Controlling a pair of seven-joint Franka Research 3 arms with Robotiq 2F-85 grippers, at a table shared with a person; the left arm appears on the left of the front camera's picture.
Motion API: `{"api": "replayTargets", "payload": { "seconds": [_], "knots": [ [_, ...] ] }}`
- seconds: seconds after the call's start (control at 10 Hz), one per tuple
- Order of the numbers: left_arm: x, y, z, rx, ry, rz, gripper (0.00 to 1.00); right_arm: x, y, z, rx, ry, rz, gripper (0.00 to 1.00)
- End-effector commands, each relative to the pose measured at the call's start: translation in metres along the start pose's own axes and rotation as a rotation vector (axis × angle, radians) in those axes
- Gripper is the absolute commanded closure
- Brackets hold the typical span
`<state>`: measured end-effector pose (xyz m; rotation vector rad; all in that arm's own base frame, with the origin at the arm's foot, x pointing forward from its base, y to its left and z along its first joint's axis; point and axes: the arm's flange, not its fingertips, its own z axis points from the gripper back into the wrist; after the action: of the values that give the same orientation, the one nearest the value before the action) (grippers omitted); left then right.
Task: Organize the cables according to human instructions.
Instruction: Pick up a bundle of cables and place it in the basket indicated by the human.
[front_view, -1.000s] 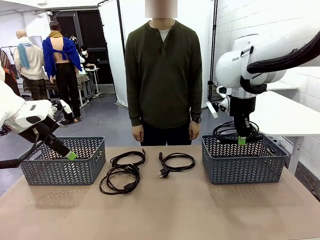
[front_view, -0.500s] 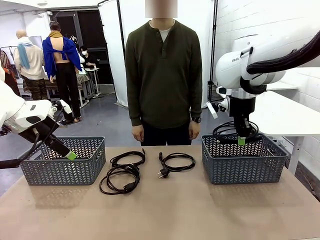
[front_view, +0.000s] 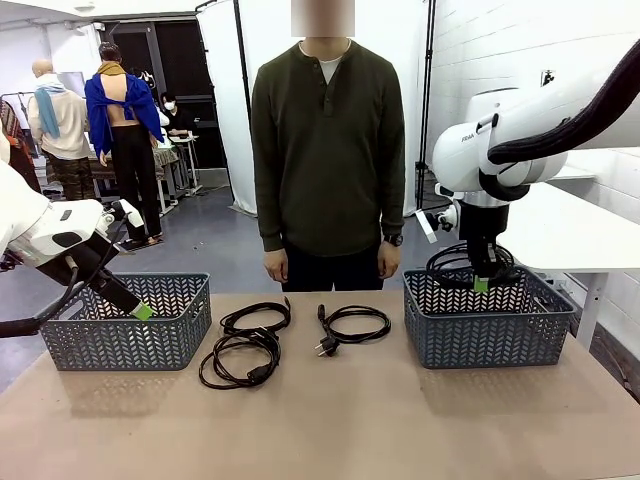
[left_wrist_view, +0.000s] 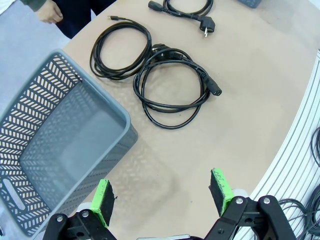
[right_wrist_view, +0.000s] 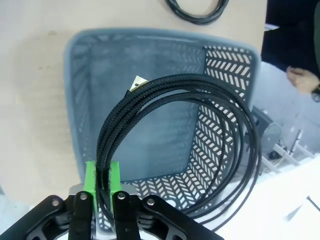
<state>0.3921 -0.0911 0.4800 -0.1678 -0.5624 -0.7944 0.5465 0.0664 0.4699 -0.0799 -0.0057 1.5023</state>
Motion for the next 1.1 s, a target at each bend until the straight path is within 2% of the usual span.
{"api": "replayTargets", "payload": {
  "seconds": [0.0, 0.6, 0.7, 1.0],
  "knots": [
    [0.0, 0.001, 0.0, -0.012, -0.007, 0.011, 0.0, -0.008, -0.017, -0.008, -0.016, -0.008, 0.041, 1.0],
    [0.0, 0.001, 0.0, -0.012, -0.007, 0.011, 0.0, -0.01, -0.033, -0.038, 0.03, -0.008, 0.058, 1.0],
    [0.0, 0.001, 0.0, -0.012, -0.007, 0.011, 0.0, -0.01, -0.035, -0.04, 0.035, -0.008, 0.053, 0.96],
    [0.0, 0.001, 0.0, -0.012, -0.007, 0.011, 0.0, -0.012, -0.04, -0.045, 0.033, -0.018, 0.028, 0.38]
  ]
}}
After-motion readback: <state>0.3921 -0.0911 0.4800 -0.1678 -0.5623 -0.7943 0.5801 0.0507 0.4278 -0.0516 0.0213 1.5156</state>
